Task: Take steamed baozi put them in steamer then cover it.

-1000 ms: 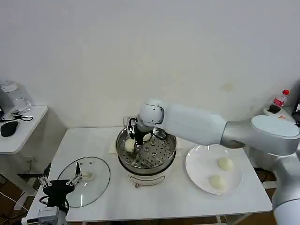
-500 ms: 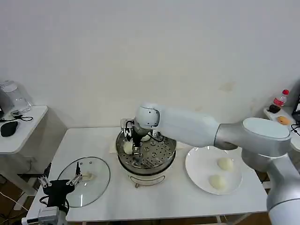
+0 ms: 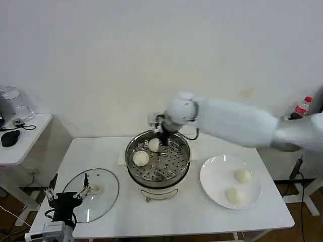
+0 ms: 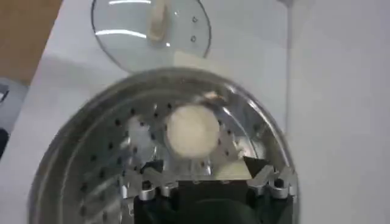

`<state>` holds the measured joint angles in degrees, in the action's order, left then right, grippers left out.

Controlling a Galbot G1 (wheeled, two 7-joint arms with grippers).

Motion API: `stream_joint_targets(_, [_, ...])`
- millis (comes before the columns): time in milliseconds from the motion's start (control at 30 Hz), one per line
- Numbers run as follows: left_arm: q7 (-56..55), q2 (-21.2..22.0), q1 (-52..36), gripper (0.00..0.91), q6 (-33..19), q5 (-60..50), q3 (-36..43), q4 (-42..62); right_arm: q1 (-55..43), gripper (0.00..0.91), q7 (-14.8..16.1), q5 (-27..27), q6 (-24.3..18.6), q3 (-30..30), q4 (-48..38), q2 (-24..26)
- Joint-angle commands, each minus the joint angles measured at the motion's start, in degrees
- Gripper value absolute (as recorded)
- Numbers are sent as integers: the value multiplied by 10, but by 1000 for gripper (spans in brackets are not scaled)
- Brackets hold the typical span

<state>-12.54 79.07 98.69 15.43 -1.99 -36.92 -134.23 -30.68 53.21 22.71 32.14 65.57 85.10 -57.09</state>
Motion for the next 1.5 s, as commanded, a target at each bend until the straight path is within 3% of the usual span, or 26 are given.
stream_joint_targets(33, [0, -3, 0, 907, 0, -2, 8, 0, -49, 907, 71, -48, -79, -8, 93, 197])
stream_joint_targets(167, [0, -5, 2, 907, 0, -4, 13, 3, -19, 907, 113, -114, -135, -34, 108, 289])
stream_joint_targets(300, [0, -4, 3, 907, -1, -6, 19, 6, 36, 907, 124, -153, -153, -57, 132, 341])
stream_joint_targets(400, [0, -2, 2, 907, -2, -11, 25, 9, 152, 907, 132, -208, -170, -137, 147, 386])
stream_joint_targets(533, [0, -1, 3, 907, -1, -15, 28, 9, 295, 907, 128, -250, -176, -228, 149, 409])
stream_joint_targets(633, [0, 0, 5, 907, -1, -18, 28, 9, 371, 907, 124, -269, -178, -280, 143, 409])
stream_joint_targets(800, [0, 5, 10, 907, -1, -21, 26, 10, 437, 907, 118, -303, -177, -299, 133, 397])
stream_joint_targets(1500, [0, 7, 5, 907, -1, -23, 23, 23, 480, 907, 98, -321, -160, -295, 72, 324])
